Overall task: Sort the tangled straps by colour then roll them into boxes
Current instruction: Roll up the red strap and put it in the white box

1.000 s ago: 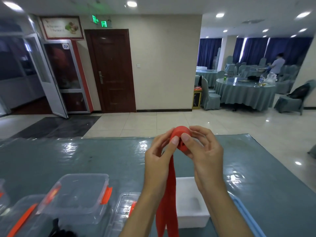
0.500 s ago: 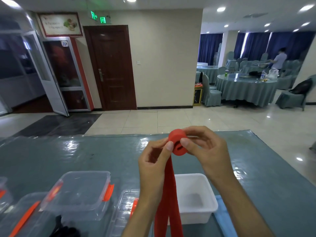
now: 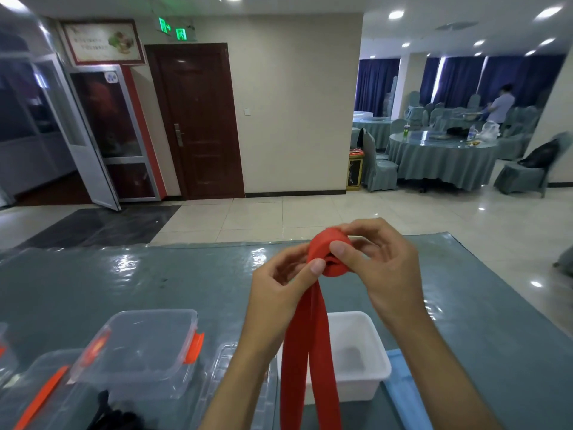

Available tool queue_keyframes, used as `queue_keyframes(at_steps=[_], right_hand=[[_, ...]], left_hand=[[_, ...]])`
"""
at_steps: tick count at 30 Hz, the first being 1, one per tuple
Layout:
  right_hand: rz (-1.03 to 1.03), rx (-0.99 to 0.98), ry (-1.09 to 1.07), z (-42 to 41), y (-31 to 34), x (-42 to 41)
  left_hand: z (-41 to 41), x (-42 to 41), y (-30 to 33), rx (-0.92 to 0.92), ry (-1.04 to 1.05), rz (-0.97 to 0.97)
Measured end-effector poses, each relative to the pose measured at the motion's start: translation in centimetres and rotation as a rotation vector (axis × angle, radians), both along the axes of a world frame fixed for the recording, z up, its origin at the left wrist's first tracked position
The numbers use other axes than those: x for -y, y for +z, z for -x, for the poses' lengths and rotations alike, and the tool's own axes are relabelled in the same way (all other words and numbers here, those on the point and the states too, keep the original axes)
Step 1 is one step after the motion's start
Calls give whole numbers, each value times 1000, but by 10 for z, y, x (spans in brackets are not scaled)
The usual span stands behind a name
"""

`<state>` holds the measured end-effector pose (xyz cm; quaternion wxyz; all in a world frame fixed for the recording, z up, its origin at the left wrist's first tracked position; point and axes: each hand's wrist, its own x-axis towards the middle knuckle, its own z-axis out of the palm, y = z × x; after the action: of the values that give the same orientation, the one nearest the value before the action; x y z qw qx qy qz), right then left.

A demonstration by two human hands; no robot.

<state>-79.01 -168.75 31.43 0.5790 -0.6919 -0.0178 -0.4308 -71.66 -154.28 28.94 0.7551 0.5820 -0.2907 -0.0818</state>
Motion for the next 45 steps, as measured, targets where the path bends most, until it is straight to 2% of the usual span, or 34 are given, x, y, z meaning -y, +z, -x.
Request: queue_keyframes(at_steps=[3, 6, 10, 13, 18, 21, 23, 25, 29, 30, 33, 36, 39, 45], right_hand=[[40, 11, -22, -3, 1, -4], [-69, 1, 48, -6, -6, -5], [-106, -90, 93, -8, -16, 3], [-62, -142, 108, -8, -17, 7], [-78, -80, 101, -14, -1, -2], [-237, 7, 102, -20, 1, -12], [-306, -7, 123, -22, -4, -13], [-313, -48, 149, -21, -12, -9], [-14, -246, 90, -17, -19, 3], [-3, -266, 98, -16, -19, 4], [-77, -223, 113, -13, -14, 7], [-99, -160, 105, -14, -10, 9], [-87, -130, 116, -14, -14, 7], [-207, -112, 104, -18, -15, 12]], left_hand=[[-8, -2, 5, -1, -19, -14], [-13, -4, 12, 90, -15, -40], [-16, -8, 11, 143, -55, -117], [-20, -9, 5, 171, -62, -169], [-20, -1, -1, 59, -25, -15], [-12, 5, -5, -40, 44, 146], [-11, 6, -6, -83, 74, 211], [-12, 4, -4, -56, 85, 172], [-18, -1, -6, -20, 104, 106], [-20, -2, -8, -34, 101, 117], [-19, 2, -10, -79, 55, 105], [-18, 9, -9, -82, 23, 14], [-22, 11, -4, -31, 41, 10], [-27, 13, 2, 80, 52, -43]])
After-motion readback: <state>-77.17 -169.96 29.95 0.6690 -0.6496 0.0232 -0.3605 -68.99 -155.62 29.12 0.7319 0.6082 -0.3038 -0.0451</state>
